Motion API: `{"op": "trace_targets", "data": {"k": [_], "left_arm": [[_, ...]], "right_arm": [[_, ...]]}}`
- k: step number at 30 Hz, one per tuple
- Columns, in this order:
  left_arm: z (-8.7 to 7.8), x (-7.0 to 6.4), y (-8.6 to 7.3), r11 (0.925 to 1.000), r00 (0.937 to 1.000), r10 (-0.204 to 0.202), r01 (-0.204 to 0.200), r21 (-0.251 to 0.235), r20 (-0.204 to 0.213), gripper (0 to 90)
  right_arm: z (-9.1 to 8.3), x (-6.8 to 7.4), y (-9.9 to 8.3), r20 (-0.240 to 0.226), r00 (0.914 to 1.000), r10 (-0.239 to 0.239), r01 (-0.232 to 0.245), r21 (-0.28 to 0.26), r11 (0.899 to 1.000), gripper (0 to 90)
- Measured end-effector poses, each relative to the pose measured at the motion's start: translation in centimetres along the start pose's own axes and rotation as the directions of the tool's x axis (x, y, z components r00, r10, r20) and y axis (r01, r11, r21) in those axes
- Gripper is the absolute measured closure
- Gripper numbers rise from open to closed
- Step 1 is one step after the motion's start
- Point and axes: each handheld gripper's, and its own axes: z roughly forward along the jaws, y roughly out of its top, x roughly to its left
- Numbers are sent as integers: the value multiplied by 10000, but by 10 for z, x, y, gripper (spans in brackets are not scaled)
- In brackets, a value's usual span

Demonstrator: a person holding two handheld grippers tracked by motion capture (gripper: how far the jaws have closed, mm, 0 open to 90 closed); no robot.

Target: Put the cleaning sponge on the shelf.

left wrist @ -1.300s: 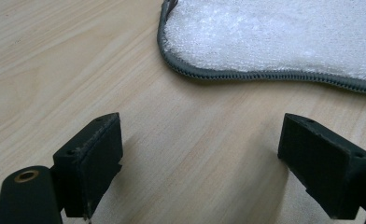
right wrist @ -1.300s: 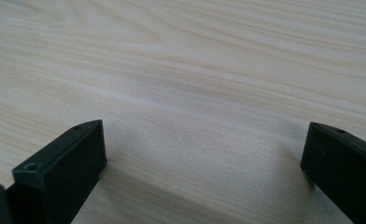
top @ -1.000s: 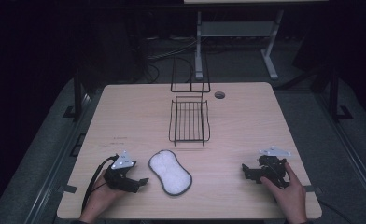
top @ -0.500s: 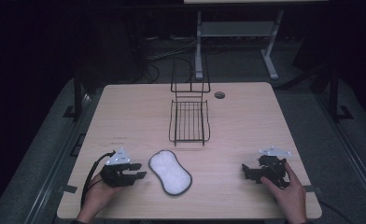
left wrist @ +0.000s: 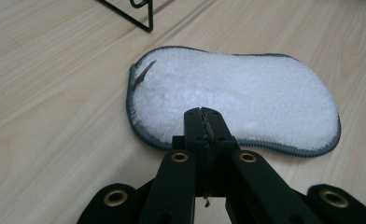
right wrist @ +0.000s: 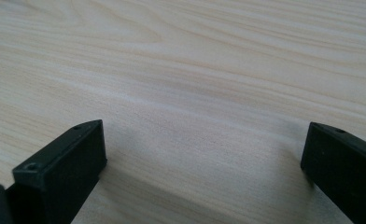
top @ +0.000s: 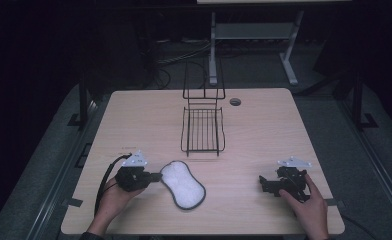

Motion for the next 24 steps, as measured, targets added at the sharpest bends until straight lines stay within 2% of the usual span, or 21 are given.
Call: {"op": "trace_targets", "data": {"k": [8,13,24], "left_arm": [[12,5,15,10000,9998,95,-95,24,154,897],[23,5,27,9991,9989,407,-410,112,220,897],[38,6,43,9986,9981,530,-533,60,322,897]], "right_arm": [[0,0,0,-1,10000,-2,2,2,10000,0],[0,0,0,-2,10000,-2,2,3,10000,0],[0,0,0,-6,10000,-11,11,0,10000,0]]}}
